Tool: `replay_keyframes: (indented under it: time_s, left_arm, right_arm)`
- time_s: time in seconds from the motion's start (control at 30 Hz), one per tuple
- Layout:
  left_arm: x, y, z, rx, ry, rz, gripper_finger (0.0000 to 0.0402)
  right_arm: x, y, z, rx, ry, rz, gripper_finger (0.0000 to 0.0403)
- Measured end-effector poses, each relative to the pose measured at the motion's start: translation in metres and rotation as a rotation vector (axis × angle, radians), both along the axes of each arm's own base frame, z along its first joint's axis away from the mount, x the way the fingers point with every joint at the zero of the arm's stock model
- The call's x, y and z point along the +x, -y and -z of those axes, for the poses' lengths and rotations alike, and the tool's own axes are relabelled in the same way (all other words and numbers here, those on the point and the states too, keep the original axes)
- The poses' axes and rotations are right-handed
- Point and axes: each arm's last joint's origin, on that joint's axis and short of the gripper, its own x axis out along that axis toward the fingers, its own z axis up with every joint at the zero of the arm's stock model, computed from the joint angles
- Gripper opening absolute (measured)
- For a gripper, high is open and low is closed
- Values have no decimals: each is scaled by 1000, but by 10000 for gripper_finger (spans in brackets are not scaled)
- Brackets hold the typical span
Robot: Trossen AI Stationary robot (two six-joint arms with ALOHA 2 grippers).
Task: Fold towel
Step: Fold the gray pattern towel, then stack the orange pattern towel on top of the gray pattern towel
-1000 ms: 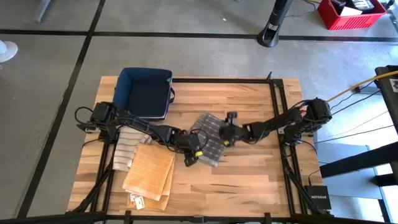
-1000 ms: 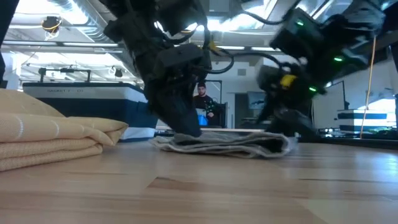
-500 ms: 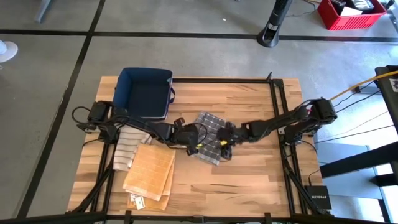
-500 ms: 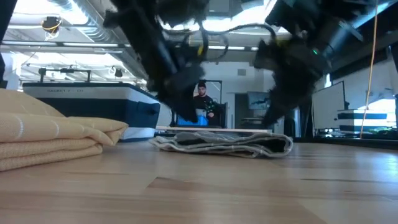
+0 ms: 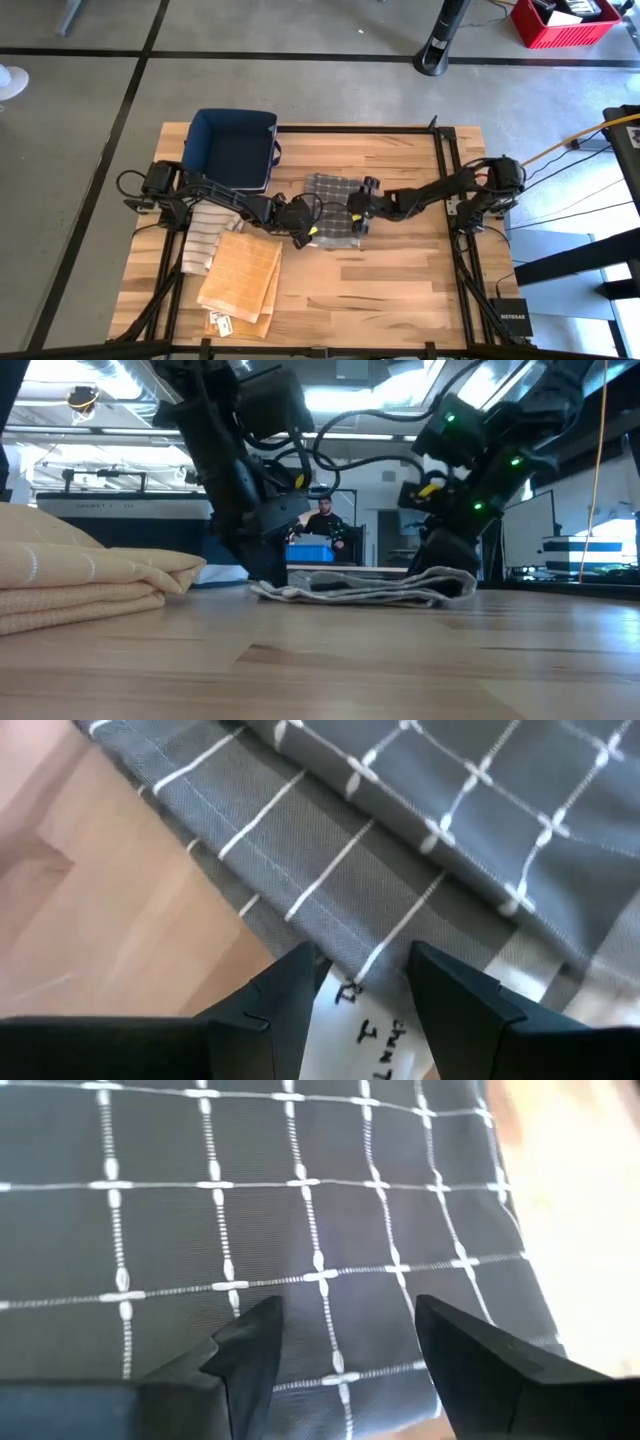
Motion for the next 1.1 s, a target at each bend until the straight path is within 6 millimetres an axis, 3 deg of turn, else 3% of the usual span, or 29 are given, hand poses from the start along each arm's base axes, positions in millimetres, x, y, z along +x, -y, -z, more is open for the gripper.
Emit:
replay_keyframes:
  time_s: [0.23, 0.37, 0.5, 0.63, 0.77, 0.87, 1.1]
  left_arm:
    - [-1, -7, -8, 20, 1, 13, 156]
    - [-3, -2, -46, 19, 52, 38, 156]
    - [-14, 23, -95, 19, 145, 137, 156]
    - [-36, 51, -125, 13, 208, 275, 156]
    - [-45, 66, -134, 19, 245, 361, 162]
    - [-43, 65, -136, 8, 269, 367, 184]
    - [-43, 41, -120, -77, 89, 356, 242]
  right_arm:
    - [6, 28, -8, -40, 6, 26, 232]
    - [14, 22, -40, -16, -12, -4, 232]
    - [7, -9, -83, 132, 5, -98, 232]
    - [-13, -57, -103, 289, 99, -241, 232]
    - [-29, -104, -95, 365, 177, -326, 232]
    - [-36, -130, -85, 373, 234, -342, 232]
    - [-48, -159, -55, 279, 223, -298, 232]
